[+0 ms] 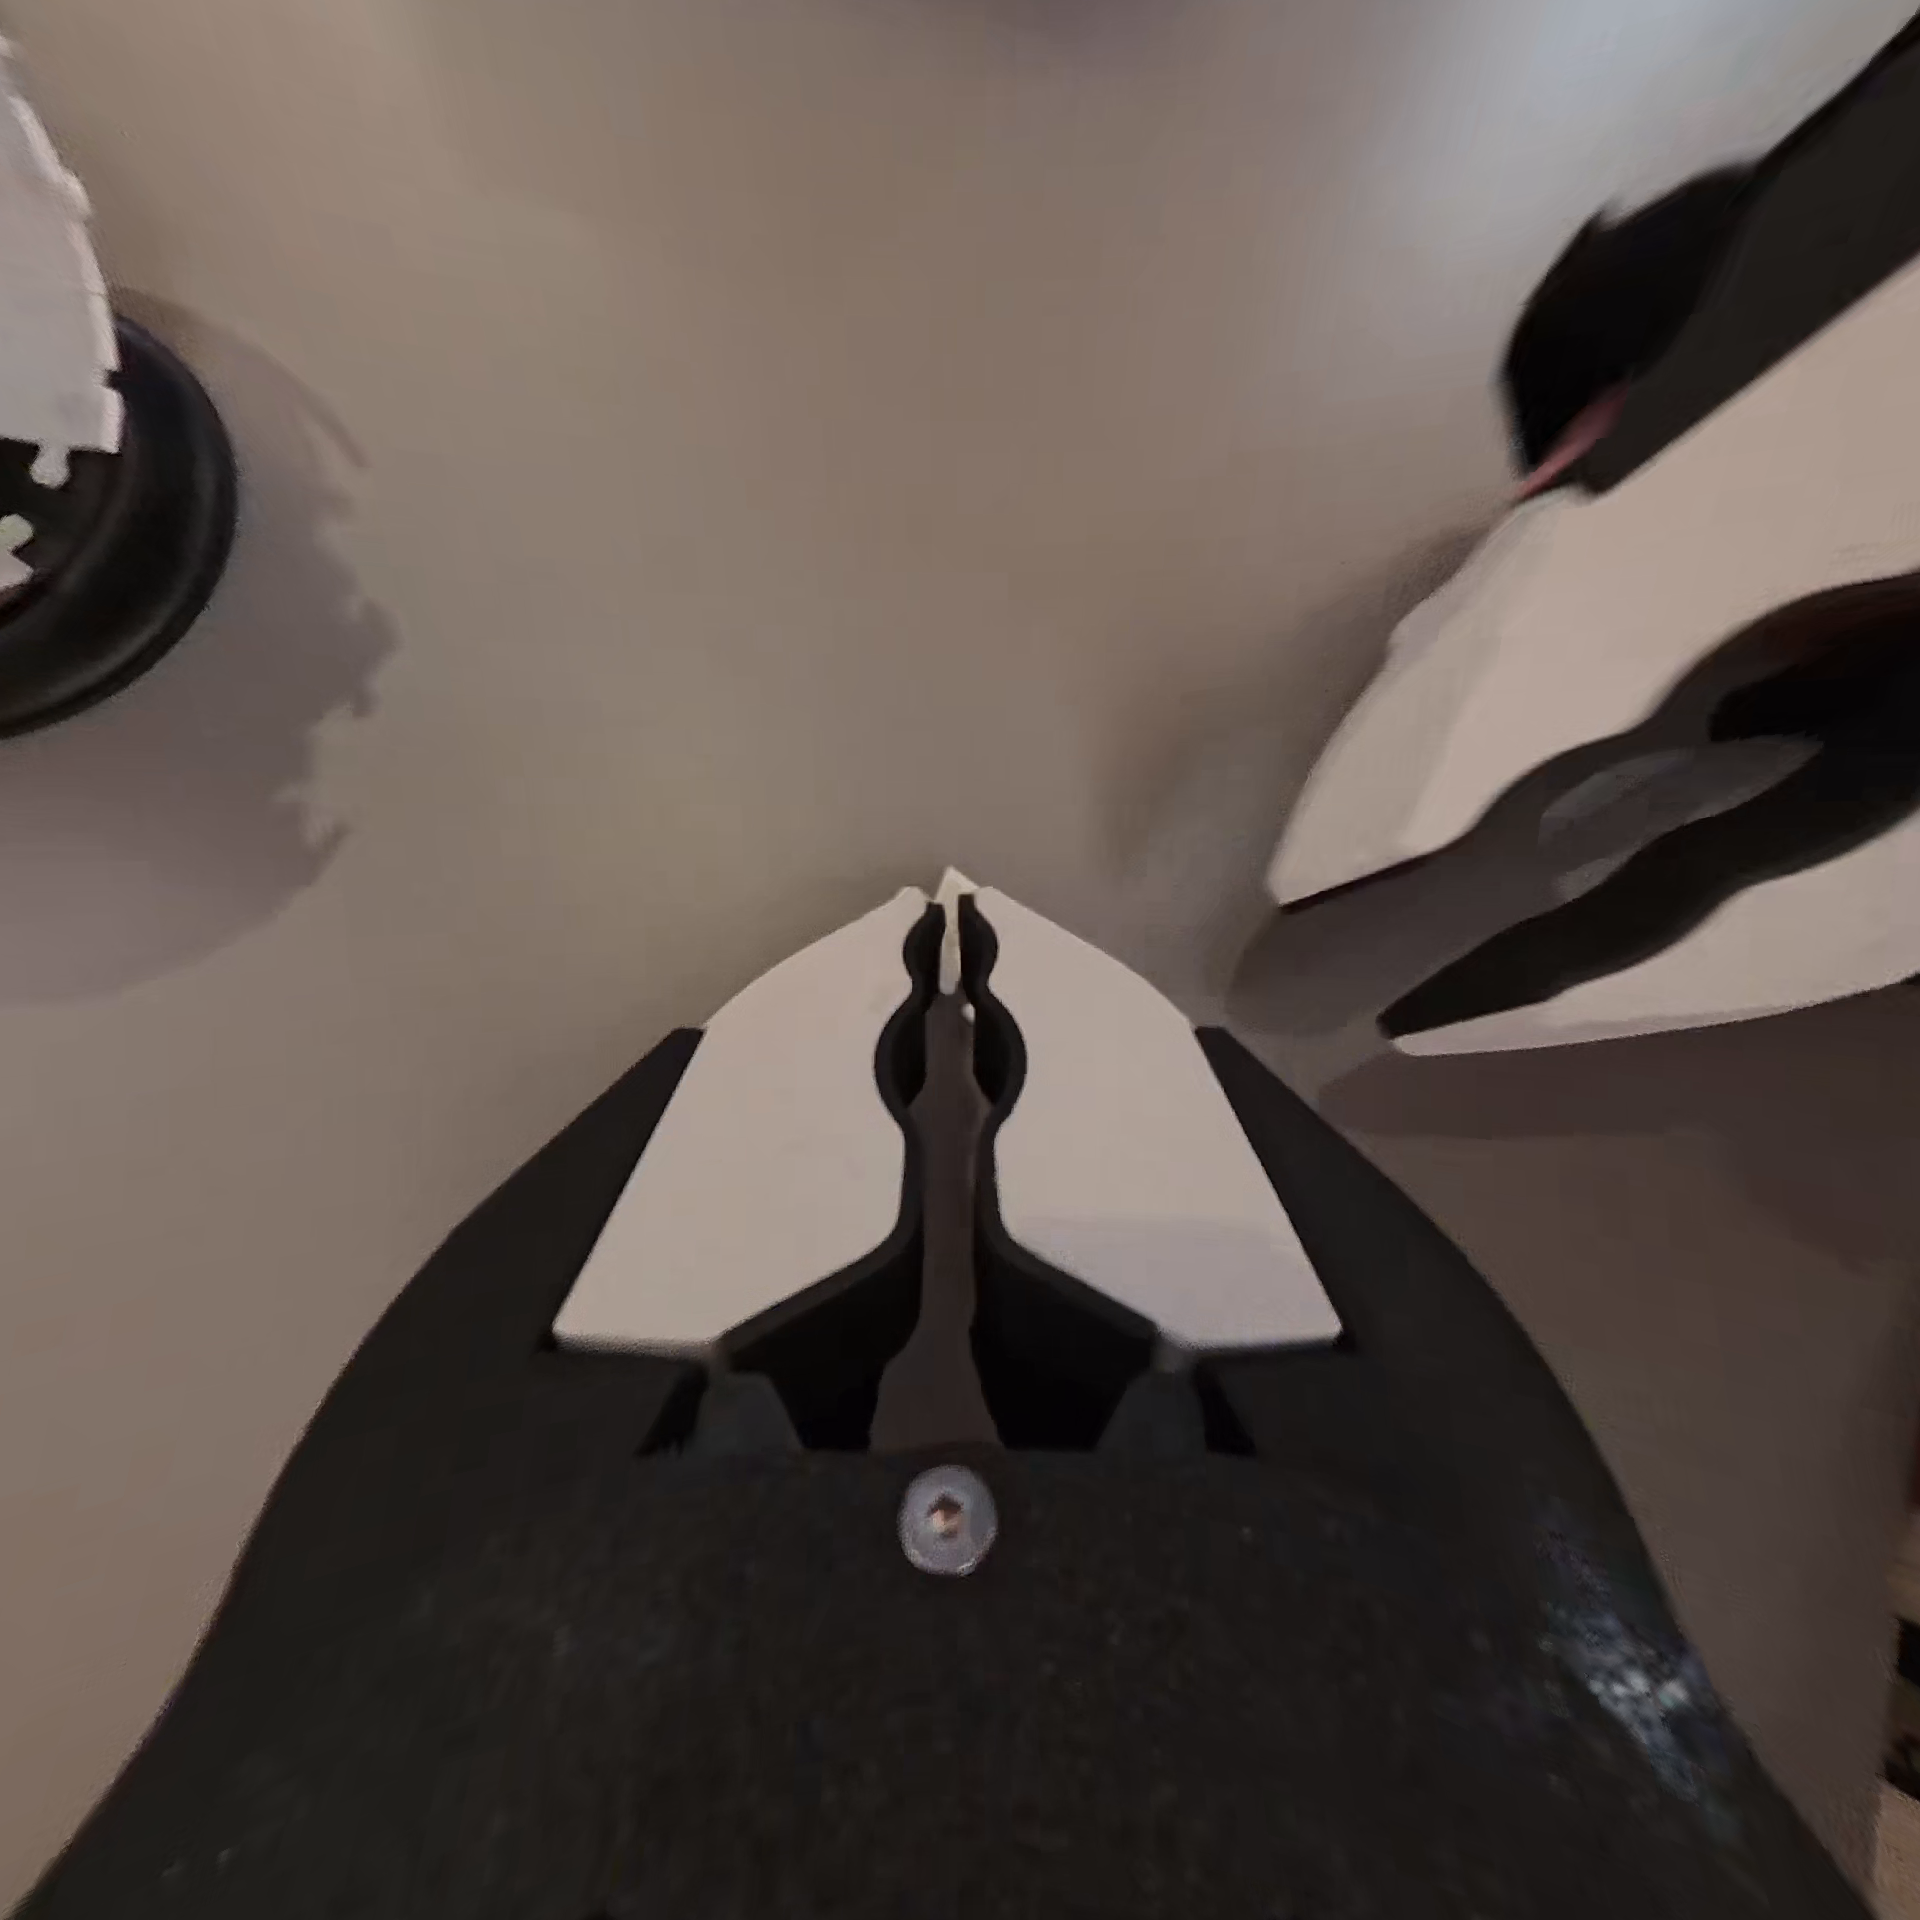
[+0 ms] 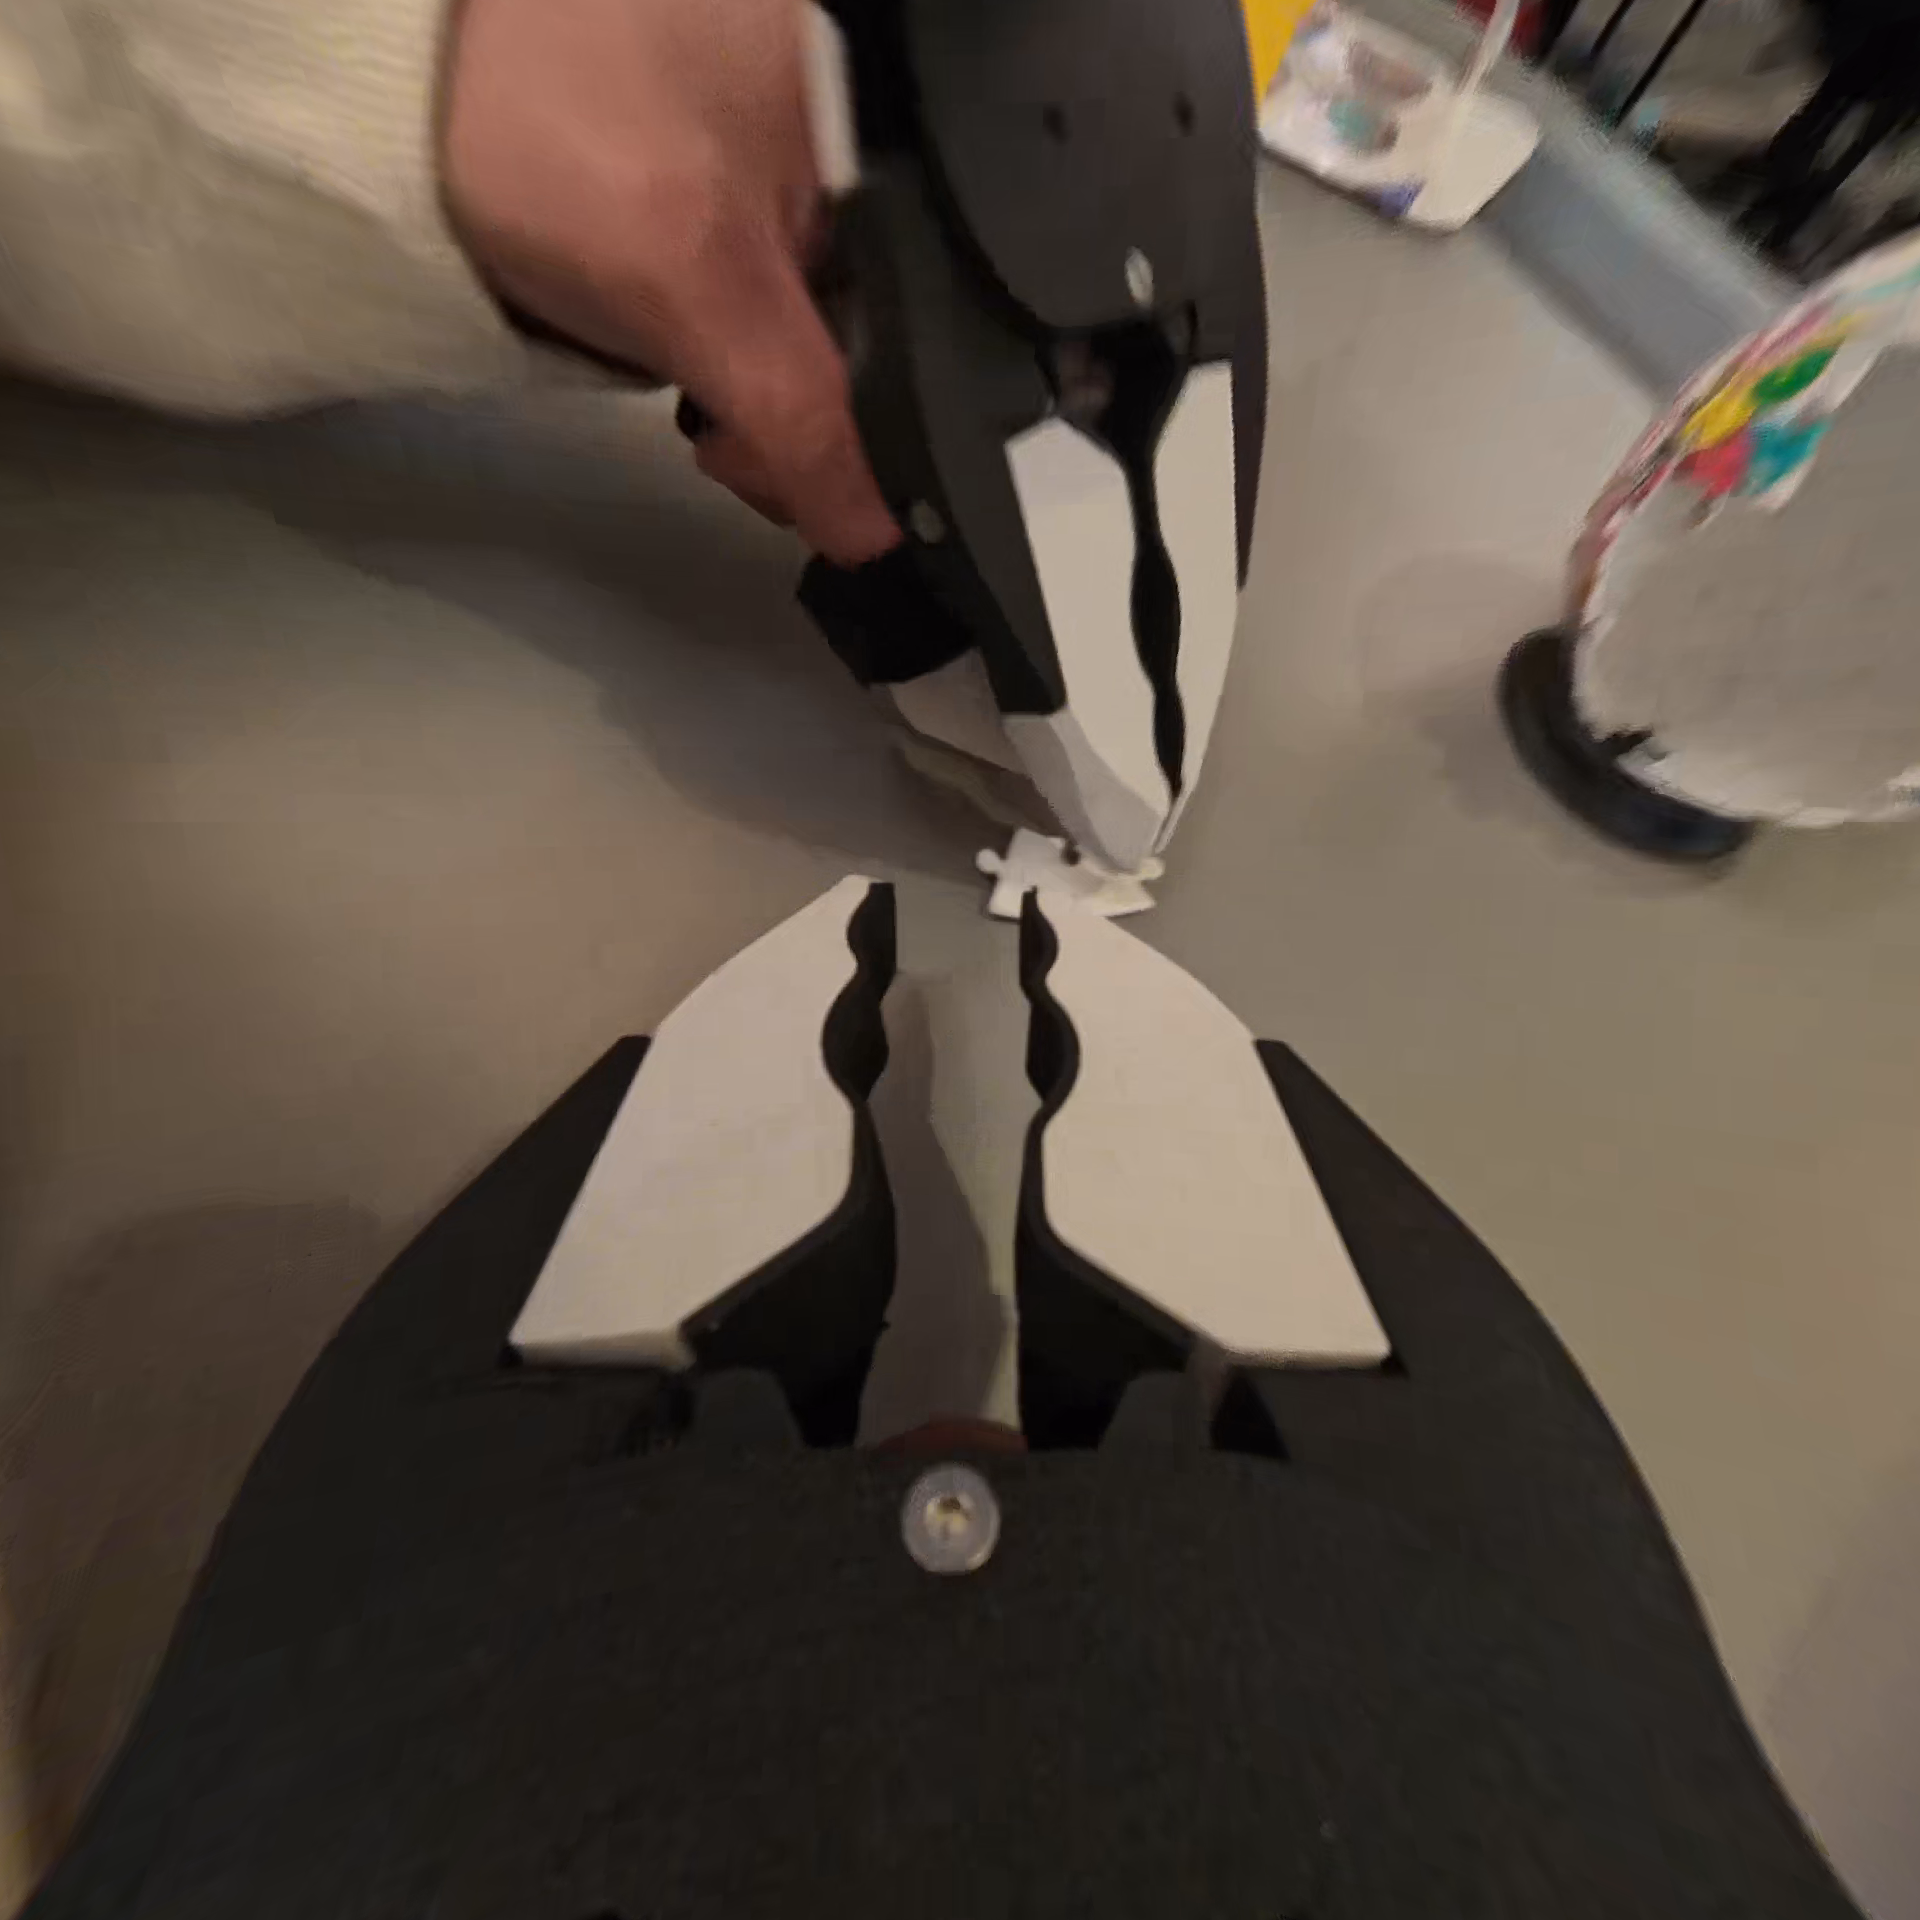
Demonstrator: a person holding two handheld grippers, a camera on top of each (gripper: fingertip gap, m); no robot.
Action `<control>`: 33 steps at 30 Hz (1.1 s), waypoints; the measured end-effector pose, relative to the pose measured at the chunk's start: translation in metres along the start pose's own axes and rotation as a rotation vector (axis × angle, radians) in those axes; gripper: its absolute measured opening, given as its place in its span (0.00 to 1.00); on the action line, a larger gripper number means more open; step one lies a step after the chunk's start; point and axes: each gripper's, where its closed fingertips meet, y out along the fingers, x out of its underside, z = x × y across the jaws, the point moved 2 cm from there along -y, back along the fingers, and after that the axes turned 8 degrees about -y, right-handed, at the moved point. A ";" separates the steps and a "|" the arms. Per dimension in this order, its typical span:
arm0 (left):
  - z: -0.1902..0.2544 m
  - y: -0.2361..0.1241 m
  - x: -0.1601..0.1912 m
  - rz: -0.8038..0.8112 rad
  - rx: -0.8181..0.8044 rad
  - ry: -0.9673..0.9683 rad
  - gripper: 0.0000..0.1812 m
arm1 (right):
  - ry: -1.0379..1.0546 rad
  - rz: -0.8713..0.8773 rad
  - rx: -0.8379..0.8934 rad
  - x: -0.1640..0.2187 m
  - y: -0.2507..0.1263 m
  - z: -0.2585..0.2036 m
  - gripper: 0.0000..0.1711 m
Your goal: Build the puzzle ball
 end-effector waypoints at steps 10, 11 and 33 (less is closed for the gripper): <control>0.013 0.001 0.015 0.008 -0.044 -0.062 0.00 | -0.425 -0.134 0.042 0.009 0.018 -0.020 0.10; 0.014 0.001 0.015 0.004 -0.057 -0.048 0.00 | -0.470 -0.163 0.080 0.011 0.018 -0.017 0.08; 0.017 0.003 0.014 0.007 -0.020 -0.068 0.00 | -0.765 -0.316 0.146 0.018 0.022 -0.010 0.02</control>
